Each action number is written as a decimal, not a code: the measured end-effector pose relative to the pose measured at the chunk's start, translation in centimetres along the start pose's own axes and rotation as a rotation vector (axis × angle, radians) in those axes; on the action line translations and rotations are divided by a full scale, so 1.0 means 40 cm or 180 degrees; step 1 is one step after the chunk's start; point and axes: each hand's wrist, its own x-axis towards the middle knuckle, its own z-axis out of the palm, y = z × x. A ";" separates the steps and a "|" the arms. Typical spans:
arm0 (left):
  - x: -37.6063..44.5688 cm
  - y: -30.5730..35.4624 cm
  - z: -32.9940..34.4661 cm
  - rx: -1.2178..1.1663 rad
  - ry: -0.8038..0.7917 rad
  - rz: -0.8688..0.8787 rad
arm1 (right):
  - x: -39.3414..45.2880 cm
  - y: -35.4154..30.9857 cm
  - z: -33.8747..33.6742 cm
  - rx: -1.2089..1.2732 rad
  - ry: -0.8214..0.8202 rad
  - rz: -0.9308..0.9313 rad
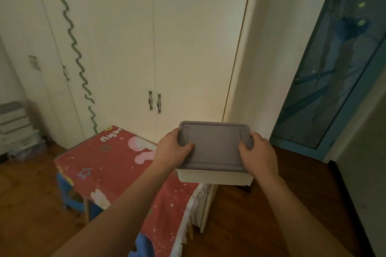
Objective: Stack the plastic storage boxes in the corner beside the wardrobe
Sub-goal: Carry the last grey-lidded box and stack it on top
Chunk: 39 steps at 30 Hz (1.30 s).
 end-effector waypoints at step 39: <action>-0.139 -1.013 -1.136 0.0588 0.2050 -0.2094 | -0.247 -1.399 1.020 0.0706 -0.1819 -0.2038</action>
